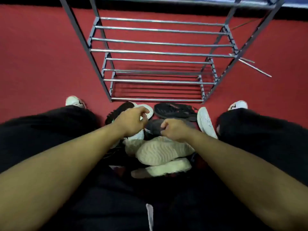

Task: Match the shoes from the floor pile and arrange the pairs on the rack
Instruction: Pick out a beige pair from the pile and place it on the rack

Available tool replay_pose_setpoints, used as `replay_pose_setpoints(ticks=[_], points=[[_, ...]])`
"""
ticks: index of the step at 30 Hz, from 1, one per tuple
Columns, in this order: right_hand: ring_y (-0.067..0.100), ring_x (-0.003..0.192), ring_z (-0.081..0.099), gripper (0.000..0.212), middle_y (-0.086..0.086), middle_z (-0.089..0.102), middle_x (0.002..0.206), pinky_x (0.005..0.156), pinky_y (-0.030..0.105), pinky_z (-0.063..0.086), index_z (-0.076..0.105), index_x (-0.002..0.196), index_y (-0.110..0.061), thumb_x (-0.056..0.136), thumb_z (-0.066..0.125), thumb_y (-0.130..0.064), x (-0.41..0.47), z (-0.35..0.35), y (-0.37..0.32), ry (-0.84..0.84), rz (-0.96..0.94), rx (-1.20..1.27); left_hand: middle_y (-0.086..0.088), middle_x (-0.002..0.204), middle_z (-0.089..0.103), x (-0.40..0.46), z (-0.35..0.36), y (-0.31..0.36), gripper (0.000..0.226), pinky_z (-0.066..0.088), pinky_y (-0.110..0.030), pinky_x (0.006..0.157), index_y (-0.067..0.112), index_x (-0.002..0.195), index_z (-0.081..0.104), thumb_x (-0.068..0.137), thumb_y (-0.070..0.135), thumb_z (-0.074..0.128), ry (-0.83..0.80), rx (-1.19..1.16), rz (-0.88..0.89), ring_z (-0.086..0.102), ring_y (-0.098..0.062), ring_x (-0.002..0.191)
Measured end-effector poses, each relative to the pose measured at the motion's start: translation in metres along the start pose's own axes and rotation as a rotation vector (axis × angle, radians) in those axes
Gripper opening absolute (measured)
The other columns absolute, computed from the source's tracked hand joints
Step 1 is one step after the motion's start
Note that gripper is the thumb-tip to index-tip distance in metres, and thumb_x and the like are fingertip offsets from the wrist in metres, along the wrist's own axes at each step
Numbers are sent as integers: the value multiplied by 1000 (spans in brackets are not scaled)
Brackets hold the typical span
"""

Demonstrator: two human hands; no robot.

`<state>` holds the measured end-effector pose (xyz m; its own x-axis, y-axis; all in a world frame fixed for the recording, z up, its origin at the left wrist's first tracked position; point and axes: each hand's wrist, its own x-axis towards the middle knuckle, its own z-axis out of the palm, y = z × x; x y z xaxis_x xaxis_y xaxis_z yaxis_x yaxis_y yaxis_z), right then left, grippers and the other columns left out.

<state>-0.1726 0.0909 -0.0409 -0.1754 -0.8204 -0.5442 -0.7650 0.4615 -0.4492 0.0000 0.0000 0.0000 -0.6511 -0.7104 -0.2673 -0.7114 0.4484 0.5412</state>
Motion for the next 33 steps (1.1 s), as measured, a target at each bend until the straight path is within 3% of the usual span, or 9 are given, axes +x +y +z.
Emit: replay_pose_setpoints(ticks=[8, 13, 17, 20, 24, 26, 28, 30, 33], points=[[32, 135, 37, 72, 6, 41, 149, 112, 54, 25, 32, 147, -25, 84, 66, -35, 11, 54, 27, -258, 28, -467, 9, 110, 68, 3, 17, -8, 27, 48, -31, 84, 31, 117, 58, 91, 30, 50, -24, -18, -79, 64, -22, 95], [31, 122, 45, 52, 3, 57, 128, 103, 51, 29, 58, 118, -28, 74, 69, -52, 9, 33, 17, -266, 10, -608, 11, 115, 67, 2, 15, -11, 26, 51, -40, 88, 35, 114, 57, 89, 32, 49, -7, -39, -206, 64, -23, 97], [23, 95, 59, 33, -4, 62, 100, 81, 35, 46, 55, 96, -27, 75, 68, -48, -4, 10, 7, -72, 0, -176, 9, 114, 67, 3, 8, -14, 24, 50, -42, 91, 37, 111, 55, 88, 35, 47, 107, -122, -354, 63, -24, 102], [19, 100, 64, 53, -7, 68, 106, 89, 37, 52, 63, 109, -19, 69, 68, -53, 2, -6, -4, 148, 26, 235, 12, 110, 65, 5, 4, -7, 26, 49, -42, 93, 33, 113, 54, 87, 37, 49, 143, -195, -364, 62, -24, 103], [24, 92, 73, 39, 9, 76, 97, 85, 51, 57, 71, 100, -13, 72, 69, -39, -2, -14, -15, 239, 52, 880, 4, 98, 61, -8, 7, 25, 47, 48, -29, 70, 22, 127, 50, 88, 46, 59, -183, -802, -280, 57, -19, 81], [26, 82, 73, 39, 14, 74, 91, 79, 45, 60, 68, 97, -5, 78, 66, -39, -6, -17, -22, 143, 108, 1072, 10, 100, 64, -12, 17, 32, 54, 51, -21, 70, 22, 128, 47, 83, 48, 63, -287, -831, -230, 62, -7, 85], [20, 61, 65, 35, 9, 64, 74, 58, 30, 55, 64, 93, -5, 92, 56, -38, -11, -22, -31, -58, 170, 1202, 5, 106, 70, -14, 31, 28, 55, 55, -29, 85, 18, 123, 52, 77, 37, 75, -324, -826, -222, 68, -11, 95], [18, 60, 55, 28, 4, 56, 69, 63, 30, 52, 63, 97, -9, 98, 49, -33, -16, -27, -39, -148, 197, 1246, -10, 103, 74, -14, 39, 21, 34, 57, -37, 85, 10, 112, 63, 80, 15, 73, -305, -951, -297, 72, -23, 92], [17, 65, 55, 22, -3, 58, 70, 67, 35, 53, 66, 86, -23, 93, 46, -17, -8, -31, -30, 276, 164, 936, -12, 86, 74, -17, 42, 17, 24, 54, -25, 53, 4, 108, 66, 86, 5, 58, -279, -1175, -520, 72, -20, 66]])
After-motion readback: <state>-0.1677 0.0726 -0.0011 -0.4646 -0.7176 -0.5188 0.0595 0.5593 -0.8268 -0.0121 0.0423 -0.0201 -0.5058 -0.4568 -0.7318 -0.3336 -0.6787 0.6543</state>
